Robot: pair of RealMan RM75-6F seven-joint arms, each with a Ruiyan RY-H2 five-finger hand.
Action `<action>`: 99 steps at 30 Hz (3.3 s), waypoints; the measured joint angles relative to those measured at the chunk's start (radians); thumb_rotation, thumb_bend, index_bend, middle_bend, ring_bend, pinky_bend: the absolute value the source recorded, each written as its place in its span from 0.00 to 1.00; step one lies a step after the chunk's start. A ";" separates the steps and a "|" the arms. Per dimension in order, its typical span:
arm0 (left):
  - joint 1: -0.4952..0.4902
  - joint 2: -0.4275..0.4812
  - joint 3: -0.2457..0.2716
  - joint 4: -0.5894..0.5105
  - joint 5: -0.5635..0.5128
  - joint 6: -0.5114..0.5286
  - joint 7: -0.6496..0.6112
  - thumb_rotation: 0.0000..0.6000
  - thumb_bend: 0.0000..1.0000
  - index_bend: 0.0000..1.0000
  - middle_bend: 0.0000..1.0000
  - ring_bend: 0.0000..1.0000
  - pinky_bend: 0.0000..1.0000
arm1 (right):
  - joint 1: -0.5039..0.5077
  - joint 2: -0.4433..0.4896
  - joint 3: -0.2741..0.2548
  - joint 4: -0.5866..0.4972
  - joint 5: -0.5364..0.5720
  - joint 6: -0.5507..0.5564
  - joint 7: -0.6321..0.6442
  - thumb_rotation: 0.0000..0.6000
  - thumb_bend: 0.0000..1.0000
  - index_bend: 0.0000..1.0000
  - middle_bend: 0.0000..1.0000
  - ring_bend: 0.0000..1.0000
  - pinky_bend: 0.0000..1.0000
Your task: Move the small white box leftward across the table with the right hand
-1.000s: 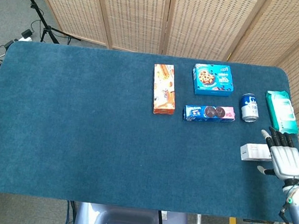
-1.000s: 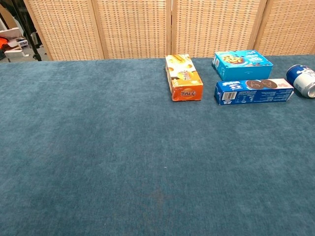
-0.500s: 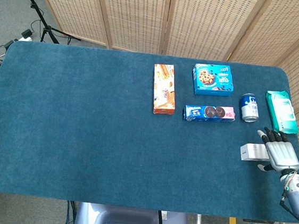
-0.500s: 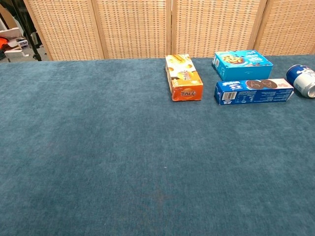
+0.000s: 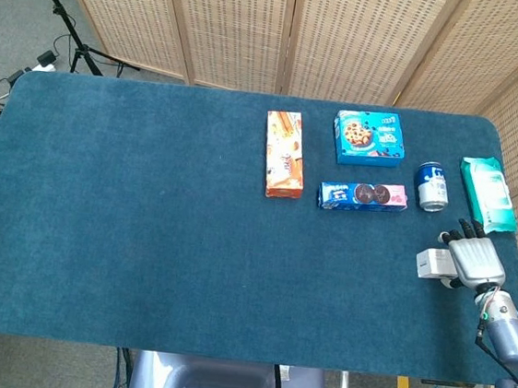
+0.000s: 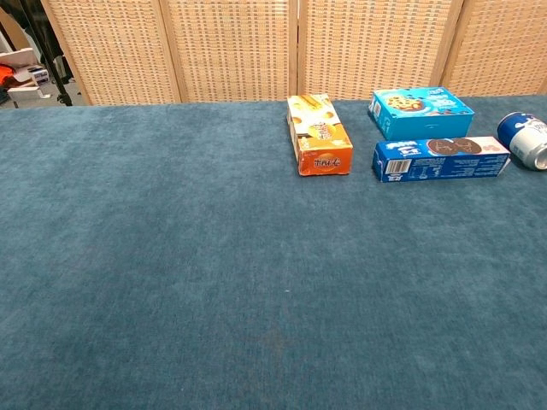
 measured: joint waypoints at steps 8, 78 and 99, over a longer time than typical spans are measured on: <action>-0.002 -0.005 0.001 0.001 -0.002 -0.004 0.008 1.00 0.00 0.00 0.00 0.00 0.00 | 0.003 -0.051 -0.009 0.064 -0.025 0.039 0.037 1.00 0.20 0.46 0.45 0.19 0.15; 0.001 0.006 0.012 -0.002 0.023 0.003 -0.011 1.00 0.00 0.00 0.00 0.00 0.00 | -0.042 -0.079 -0.073 0.005 -0.303 0.451 0.973 1.00 0.05 0.00 0.00 0.00 0.00; -0.006 0.004 0.003 0.000 0.001 -0.014 -0.006 1.00 0.00 0.00 0.00 0.00 0.00 | 0.079 0.102 -0.004 -0.266 -0.336 0.305 -0.269 1.00 0.13 0.00 0.00 0.00 0.00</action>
